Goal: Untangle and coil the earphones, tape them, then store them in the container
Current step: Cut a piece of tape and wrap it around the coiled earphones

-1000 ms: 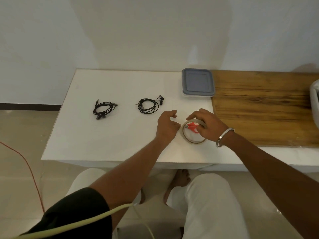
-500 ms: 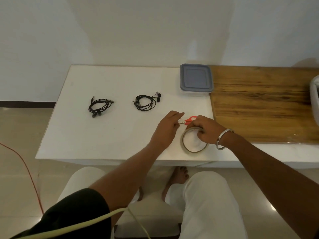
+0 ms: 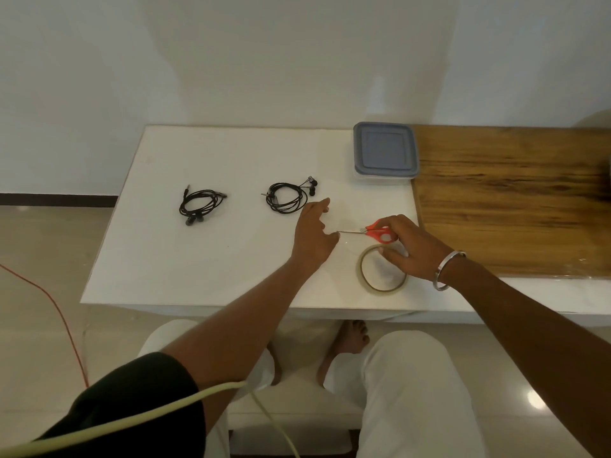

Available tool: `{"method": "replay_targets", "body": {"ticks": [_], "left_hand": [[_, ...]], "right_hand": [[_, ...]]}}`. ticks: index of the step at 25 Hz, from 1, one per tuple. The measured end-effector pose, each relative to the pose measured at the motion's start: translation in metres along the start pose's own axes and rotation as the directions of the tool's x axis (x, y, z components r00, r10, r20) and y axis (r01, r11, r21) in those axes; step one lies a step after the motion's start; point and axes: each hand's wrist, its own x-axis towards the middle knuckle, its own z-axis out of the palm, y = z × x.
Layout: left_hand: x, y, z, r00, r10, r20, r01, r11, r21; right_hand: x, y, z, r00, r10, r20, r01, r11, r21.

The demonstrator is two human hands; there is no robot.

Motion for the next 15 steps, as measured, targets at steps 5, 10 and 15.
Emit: {"method": "replay_targets", "body": {"ticks": [5,10,15], "left_hand": [[0.0,-0.004,-0.02,0.998,0.056,-0.002,-0.056,0.994,-0.098],[-0.005,0.0,-0.045,0.996,0.061,0.061,-0.048,0.98,-0.195],[-0.01,0.0,-0.075,0.998,0.035,0.052,-0.018,0.958,-0.288]], "right_hand": [[0.026,-0.03,0.007,0.972,0.043,-0.233,-0.029,0.998,0.061],[0.057,-0.075,0.019,0.924,0.194,-0.329,-0.108,0.959,0.262],[0.076,-0.109,0.022,0.926,0.299,-0.229,-0.156,0.858,0.489]]}}
